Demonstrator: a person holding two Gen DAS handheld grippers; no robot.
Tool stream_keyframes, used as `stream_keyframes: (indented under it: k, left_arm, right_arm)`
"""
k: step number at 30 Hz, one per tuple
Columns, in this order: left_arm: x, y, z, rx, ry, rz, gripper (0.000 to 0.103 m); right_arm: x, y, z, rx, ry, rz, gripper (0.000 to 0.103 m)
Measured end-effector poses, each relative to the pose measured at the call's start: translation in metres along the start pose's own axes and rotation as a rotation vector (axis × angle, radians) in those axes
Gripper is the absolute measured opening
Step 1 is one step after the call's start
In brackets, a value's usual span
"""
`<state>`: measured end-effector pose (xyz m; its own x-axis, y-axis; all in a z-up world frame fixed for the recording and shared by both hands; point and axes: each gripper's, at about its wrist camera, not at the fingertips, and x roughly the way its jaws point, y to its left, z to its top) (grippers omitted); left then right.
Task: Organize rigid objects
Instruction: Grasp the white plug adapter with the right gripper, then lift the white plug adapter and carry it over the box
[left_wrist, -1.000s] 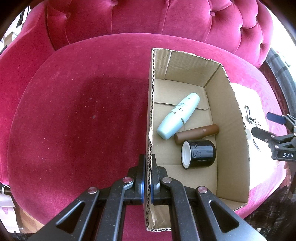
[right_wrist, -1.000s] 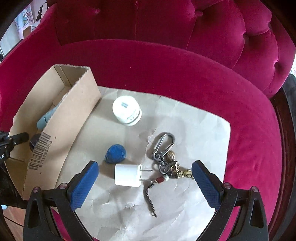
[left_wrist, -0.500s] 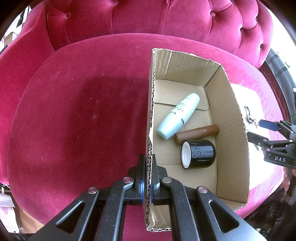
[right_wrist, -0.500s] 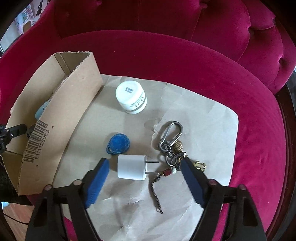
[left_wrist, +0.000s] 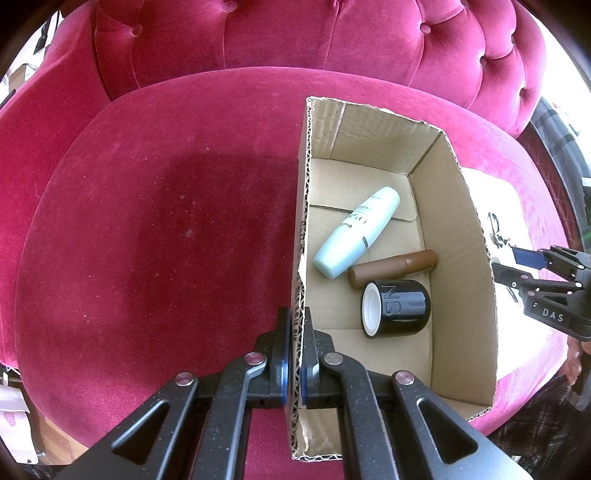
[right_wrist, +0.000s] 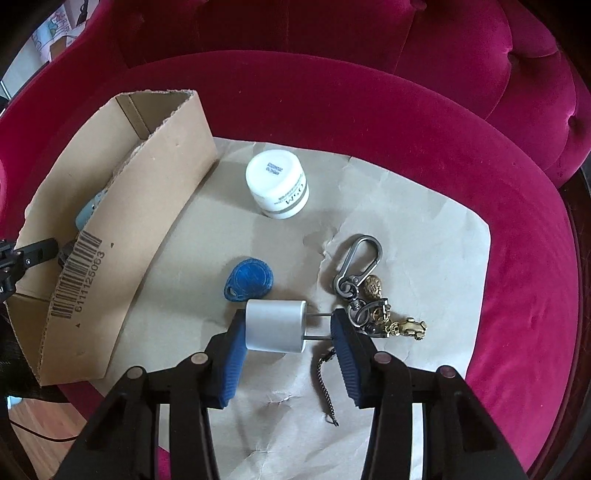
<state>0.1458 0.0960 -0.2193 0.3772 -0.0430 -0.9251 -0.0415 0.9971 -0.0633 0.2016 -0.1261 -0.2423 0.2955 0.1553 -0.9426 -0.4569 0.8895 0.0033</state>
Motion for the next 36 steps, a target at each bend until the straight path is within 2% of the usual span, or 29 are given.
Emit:
stream_keyframes:
  k: [18, 36]
  left_arm:
    - [-0.002, -0.002, 0.002, 0.005, -0.001, 0.006, 0.003]
    - [-0.002, -0.002, 0.001, 0.009, -0.005, 0.008, 0.003]
  right_arm:
    - [-0.041, -0.013, 0.02, 0.006, -0.09, 0.004, 0.048]
    - [-0.083, 0.01, 0.041, -0.043, -0.194, 0.019, 0.048]
